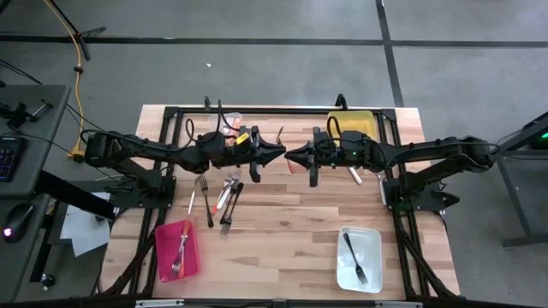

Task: Sort silverware by color (type)
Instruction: Put the orange-white fork into the red bin

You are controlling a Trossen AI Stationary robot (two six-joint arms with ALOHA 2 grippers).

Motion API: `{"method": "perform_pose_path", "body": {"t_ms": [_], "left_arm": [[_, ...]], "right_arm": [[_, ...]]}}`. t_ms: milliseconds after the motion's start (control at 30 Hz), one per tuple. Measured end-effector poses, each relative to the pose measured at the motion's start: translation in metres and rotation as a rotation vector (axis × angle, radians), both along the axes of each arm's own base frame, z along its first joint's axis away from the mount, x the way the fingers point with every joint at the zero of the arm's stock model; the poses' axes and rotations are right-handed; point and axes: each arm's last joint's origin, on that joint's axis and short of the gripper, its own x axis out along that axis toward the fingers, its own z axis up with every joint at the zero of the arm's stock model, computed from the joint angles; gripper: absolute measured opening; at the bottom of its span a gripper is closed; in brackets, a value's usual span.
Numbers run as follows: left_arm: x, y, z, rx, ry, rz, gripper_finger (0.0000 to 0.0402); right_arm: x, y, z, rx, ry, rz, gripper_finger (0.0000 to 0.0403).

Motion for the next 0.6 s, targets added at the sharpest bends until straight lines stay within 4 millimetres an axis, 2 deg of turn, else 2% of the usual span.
{"method": "perform_pose_path", "body": {"t_ms": [300,400,600], "left_arm": [[0.000,0.001,0.000,-0.023,0.001,0.037,0.0003],[0.000,0.001,-0.001,-0.018,0.013,0.040,0.0002],[-0.006,0.005,0.002,0.023,0.059,0.078,0.0001]], "right_arm": [[0.000,0.000,0.000,0.018,0.001,0.010,0.0008],[-0.002,0.000,0.000,0.052,0.010,0.011,0.0035],[-0.017,-0.001,0.008,0.050,0.044,0.005,0.0120]]}}
